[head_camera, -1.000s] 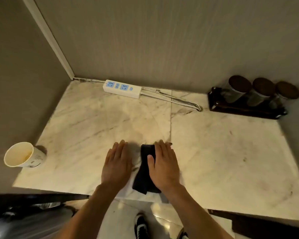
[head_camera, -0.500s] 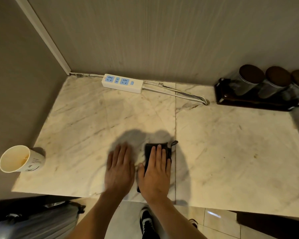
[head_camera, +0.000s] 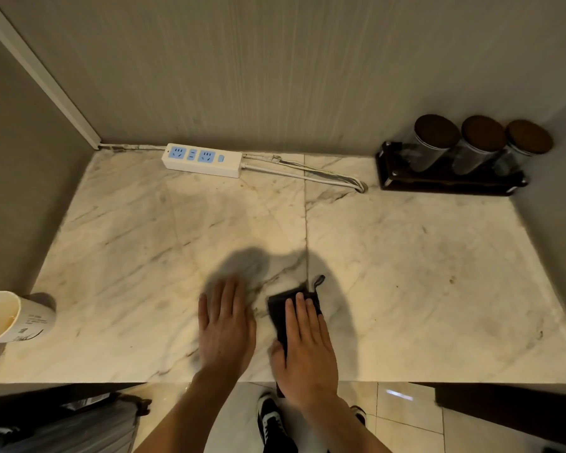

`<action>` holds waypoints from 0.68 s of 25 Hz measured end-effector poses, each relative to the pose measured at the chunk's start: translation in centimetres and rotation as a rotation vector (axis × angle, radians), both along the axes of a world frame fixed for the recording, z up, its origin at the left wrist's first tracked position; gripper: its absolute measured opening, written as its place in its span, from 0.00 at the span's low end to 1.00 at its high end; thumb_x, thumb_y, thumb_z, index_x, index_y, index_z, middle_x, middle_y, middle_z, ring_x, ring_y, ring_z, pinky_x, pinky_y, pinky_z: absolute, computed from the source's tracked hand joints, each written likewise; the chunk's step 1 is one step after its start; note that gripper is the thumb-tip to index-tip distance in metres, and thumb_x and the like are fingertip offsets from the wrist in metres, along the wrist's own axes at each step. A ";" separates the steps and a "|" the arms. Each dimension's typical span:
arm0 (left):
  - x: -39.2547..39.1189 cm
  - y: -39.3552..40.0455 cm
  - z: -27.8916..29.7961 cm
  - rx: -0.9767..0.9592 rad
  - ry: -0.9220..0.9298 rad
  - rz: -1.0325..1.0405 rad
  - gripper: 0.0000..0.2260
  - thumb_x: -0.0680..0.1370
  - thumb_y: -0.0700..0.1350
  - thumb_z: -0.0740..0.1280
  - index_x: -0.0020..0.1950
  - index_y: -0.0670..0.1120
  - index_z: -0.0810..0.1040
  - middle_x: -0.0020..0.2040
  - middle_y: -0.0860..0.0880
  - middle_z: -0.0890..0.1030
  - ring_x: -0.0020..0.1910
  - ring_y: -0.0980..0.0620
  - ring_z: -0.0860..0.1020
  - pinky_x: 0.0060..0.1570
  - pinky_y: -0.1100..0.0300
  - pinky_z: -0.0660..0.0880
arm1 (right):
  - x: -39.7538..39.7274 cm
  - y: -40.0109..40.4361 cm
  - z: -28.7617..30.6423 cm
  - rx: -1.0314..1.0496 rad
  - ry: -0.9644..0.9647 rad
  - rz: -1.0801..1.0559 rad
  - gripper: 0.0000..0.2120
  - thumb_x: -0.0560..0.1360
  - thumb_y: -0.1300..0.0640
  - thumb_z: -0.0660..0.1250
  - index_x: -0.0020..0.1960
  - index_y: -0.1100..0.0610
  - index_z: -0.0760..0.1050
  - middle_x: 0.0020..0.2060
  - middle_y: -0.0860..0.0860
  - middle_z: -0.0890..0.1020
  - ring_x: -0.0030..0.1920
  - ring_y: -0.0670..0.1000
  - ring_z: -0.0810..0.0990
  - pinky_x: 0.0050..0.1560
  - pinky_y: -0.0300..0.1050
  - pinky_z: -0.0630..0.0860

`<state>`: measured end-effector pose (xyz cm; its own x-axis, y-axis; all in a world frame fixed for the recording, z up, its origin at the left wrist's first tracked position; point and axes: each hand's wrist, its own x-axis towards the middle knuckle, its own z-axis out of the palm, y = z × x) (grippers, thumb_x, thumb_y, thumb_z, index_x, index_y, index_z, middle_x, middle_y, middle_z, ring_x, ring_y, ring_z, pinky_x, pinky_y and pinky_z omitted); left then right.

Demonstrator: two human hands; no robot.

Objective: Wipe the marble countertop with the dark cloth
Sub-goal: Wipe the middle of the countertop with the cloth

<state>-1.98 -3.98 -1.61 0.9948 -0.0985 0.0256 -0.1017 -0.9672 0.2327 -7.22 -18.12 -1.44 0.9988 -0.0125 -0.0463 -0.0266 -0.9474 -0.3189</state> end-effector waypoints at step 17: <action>0.2 -5.3 0.0 -0.066 0.056 0.008 0.23 0.80 0.49 0.52 0.74 0.43 0.62 0.74 0.41 0.66 0.74 0.43 0.61 0.72 0.41 0.56 | 5.6 -10.2 0.5 -0.029 0.042 0.542 0.31 0.77 0.49 0.54 0.77 0.56 0.51 0.77 0.53 0.54 0.76 0.49 0.48 0.74 0.51 0.53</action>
<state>-1.75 -9.28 -1.60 0.9956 -0.0907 -0.0240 -0.0793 -0.9502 0.3015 -1.60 -28.32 -0.91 0.8596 0.5023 -0.0934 0.4564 -0.8372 -0.3014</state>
